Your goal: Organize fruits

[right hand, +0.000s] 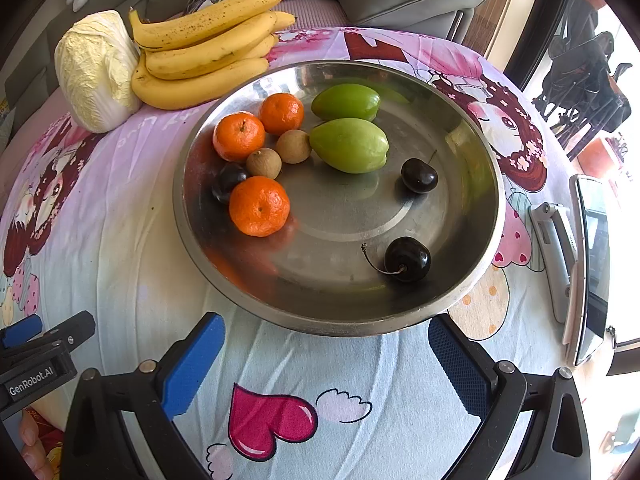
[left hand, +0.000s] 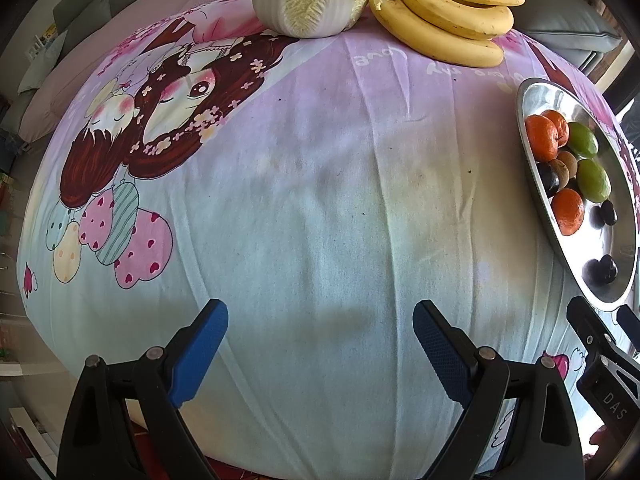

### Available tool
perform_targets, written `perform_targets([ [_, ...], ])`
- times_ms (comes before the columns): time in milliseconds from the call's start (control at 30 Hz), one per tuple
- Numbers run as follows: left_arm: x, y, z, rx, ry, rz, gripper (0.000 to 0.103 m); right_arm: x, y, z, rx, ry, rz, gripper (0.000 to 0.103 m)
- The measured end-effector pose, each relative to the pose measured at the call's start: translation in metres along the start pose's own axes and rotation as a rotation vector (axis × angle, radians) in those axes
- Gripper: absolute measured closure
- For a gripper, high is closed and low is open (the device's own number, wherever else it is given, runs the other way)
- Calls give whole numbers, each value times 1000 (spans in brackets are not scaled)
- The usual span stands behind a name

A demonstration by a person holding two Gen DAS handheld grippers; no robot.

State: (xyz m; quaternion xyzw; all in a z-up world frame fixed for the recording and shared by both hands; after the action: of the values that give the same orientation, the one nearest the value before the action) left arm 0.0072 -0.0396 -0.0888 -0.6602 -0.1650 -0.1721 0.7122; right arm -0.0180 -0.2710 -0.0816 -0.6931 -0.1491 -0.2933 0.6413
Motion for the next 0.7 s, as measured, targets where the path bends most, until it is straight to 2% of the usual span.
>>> perform_targets([
  [700, 0, 0, 0, 2, -4, 2, 9, 0, 0, 0, 0, 1, 0, 0],
])
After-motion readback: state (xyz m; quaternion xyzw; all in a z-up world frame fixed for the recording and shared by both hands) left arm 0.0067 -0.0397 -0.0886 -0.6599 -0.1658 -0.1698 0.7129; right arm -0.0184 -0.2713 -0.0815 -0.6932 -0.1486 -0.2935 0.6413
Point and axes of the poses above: each gripper's, at about its wrist camera, not at the fingertips, and y roughly the way its jaws point, z to its left, x to its top, the point moved 7 cm from there along y, roughly the way its jaws point, and after that the axes turned 12 degrees about -z, right-handed, at the moved point
